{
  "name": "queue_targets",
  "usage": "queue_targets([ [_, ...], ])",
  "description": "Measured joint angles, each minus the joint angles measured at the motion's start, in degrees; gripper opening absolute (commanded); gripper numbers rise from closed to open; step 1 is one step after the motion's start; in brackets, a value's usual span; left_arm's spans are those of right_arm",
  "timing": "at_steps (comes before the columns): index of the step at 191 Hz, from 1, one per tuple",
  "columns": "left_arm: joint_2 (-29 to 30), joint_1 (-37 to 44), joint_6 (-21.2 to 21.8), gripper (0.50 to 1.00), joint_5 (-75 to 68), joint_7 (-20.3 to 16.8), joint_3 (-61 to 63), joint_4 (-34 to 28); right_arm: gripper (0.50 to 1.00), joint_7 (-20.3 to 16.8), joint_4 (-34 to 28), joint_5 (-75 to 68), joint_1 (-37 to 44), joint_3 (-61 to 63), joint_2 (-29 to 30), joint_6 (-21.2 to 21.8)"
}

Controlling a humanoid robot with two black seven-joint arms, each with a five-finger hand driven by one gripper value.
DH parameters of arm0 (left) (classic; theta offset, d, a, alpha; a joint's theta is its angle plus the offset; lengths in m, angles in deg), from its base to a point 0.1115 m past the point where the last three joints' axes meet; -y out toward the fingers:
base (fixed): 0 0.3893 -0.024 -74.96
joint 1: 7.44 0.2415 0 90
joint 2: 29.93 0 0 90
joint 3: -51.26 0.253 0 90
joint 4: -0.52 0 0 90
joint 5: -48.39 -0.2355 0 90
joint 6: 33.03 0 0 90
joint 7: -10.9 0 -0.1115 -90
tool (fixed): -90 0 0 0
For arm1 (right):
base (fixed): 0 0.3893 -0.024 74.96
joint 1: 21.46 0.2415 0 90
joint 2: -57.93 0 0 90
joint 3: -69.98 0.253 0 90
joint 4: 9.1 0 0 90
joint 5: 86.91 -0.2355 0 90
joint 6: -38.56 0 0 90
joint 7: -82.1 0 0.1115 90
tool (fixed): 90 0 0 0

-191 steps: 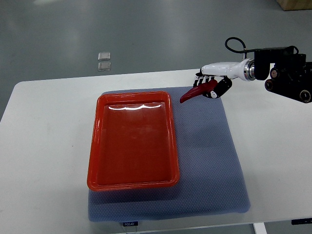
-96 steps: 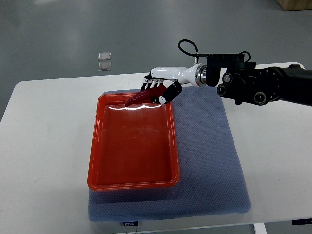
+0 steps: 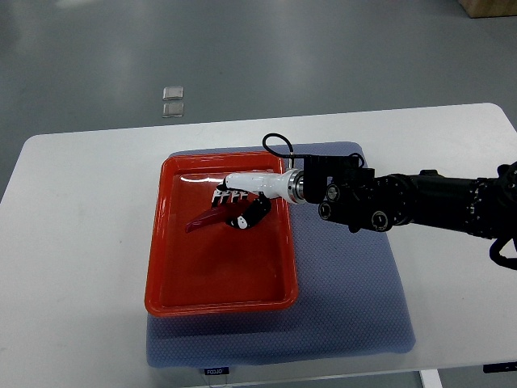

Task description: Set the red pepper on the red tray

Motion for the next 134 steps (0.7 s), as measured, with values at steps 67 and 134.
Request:
queue_targets([
  [67, 0.0, 0.0, 0.05, 1.0, 0.0, -0.03, 0.0, -0.12, 0.768, 0.0, 0.56, -0.01, -1.74, 0.3, 0.06, -0.1],
  [134, 0.0, 0.0, 0.04, 1.0, 0.0, -0.03, 0.01, -0.25, 0.86, -0.01, 0.43, -1.51, -0.39, 3.54, -0.36, 1.27],
])
